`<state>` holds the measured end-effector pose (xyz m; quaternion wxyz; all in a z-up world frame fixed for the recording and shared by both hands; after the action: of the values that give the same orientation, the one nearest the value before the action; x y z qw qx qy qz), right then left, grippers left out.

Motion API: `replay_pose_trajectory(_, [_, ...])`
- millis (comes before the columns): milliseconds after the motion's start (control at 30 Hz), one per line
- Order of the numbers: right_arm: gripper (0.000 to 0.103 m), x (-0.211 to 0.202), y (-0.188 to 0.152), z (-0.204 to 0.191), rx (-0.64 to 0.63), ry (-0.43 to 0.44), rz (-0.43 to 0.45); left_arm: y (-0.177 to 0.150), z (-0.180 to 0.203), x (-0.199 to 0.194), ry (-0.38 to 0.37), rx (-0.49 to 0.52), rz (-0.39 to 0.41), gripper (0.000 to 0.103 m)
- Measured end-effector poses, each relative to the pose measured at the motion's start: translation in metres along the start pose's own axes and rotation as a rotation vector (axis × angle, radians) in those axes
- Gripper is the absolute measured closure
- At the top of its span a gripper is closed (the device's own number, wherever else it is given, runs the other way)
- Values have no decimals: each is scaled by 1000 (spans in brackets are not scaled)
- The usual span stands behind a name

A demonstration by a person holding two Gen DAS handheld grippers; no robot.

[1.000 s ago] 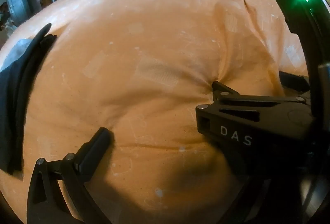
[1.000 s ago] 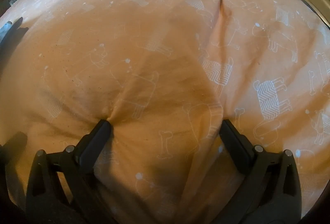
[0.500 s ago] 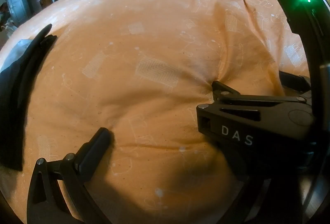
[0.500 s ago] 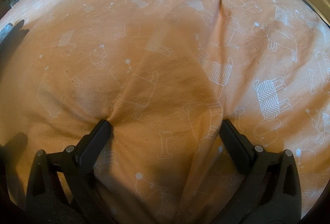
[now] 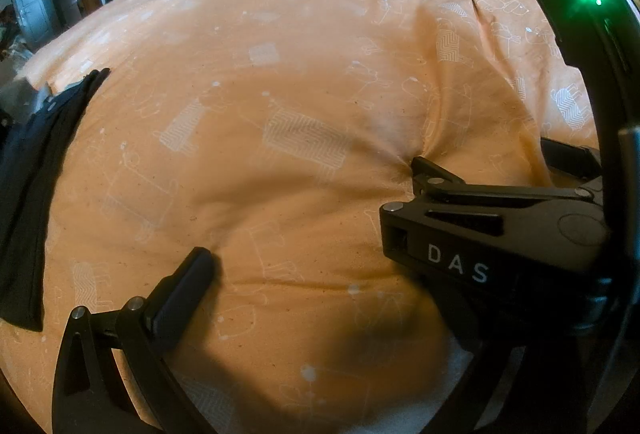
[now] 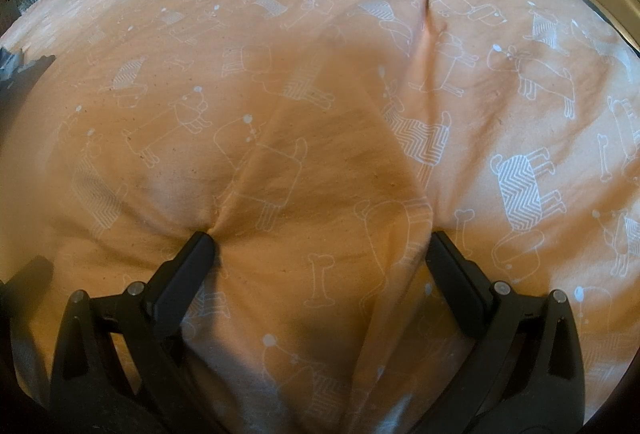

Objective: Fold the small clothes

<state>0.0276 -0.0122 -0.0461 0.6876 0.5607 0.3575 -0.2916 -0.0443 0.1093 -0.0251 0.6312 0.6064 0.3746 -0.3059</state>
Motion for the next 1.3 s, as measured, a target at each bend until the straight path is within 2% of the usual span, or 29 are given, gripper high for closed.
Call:
replay_pose_trajectory(900, [0, 2, -1, 4, 38, 47, -1, -1, 18, 11, -4, 13, 2, 0])
replay_pose_trajectory(1300, [0, 1, -2, 3, 31, 39, -5, -2, 21, 11, -4, 15, 3, 0])
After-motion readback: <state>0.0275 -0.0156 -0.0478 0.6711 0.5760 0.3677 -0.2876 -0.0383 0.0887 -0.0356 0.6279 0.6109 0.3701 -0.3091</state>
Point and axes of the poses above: each gripper's, at about its wrist camera, not at the fingertips, and x roughly the way its jaws point, z to its right, y to its top, the point moved 6 cm from there along x, roughly the way its jaws point, and after that the axes turned 4 degrees about x, right-handed, at the moved point
